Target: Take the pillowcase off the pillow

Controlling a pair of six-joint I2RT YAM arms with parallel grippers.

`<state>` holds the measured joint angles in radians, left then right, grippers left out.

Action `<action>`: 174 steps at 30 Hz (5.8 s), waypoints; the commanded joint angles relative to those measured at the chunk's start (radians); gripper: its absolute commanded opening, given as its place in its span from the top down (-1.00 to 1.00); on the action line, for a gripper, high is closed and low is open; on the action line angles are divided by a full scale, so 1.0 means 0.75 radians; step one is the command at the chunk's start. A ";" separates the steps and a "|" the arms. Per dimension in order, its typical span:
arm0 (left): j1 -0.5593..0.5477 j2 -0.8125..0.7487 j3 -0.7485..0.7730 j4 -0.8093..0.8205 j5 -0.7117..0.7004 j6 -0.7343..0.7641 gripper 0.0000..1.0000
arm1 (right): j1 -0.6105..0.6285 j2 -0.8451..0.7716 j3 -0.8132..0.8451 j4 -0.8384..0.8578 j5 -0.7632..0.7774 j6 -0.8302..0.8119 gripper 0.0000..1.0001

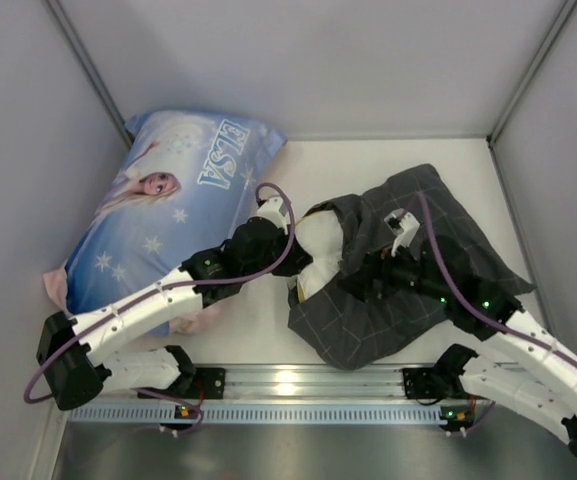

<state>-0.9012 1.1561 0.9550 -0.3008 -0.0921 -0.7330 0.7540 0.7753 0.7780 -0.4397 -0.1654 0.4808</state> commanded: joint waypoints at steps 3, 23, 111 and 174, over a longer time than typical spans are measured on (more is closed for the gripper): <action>0.001 0.011 0.052 0.231 0.012 0.008 1.00 | 0.030 -0.130 -0.172 -0.034 -0.213 0.146 -0.65; 0.034 0.240 0.432 0.051 0.055 0.016 1.00 | 0.365 -0.034 -0.297 -0.003 0.200 0.330 0.77; 0.042 0.044 0.207 0.389 -0.231 -0.105 1.00 | 0.349 0.394 0.157 0.132 0.448 0.210 1.00; 0.048 -0.216 0.338 0.166 -0.873 -0.148 1.00 | 1.298 0.230 -0.422 -0.201 0.967 0.928 1.00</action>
<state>-0.9058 1.0912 1.1507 -0.4419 -0.5114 -0.8421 1.7443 0.9619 0.4500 -0.3122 0.5327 1.0786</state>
